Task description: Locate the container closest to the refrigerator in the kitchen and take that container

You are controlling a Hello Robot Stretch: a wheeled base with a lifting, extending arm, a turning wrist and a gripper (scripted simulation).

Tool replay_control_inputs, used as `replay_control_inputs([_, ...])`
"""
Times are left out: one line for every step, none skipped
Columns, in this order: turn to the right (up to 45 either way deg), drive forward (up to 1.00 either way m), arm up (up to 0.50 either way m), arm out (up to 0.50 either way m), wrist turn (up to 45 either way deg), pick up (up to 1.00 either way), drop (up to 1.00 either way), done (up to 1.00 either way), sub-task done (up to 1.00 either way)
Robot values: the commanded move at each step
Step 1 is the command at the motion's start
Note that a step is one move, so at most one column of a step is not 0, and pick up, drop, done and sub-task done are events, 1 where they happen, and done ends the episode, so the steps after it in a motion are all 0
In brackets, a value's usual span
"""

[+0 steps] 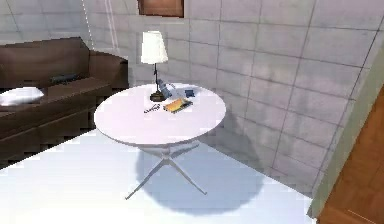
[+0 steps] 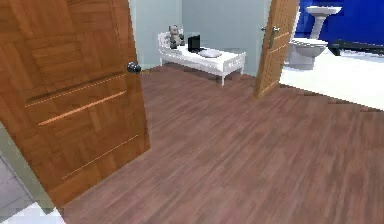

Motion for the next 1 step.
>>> replay_control_inputs([0.0,0.20,0.00,0.00,0.0,0.00,0.00,0.00,0.00])
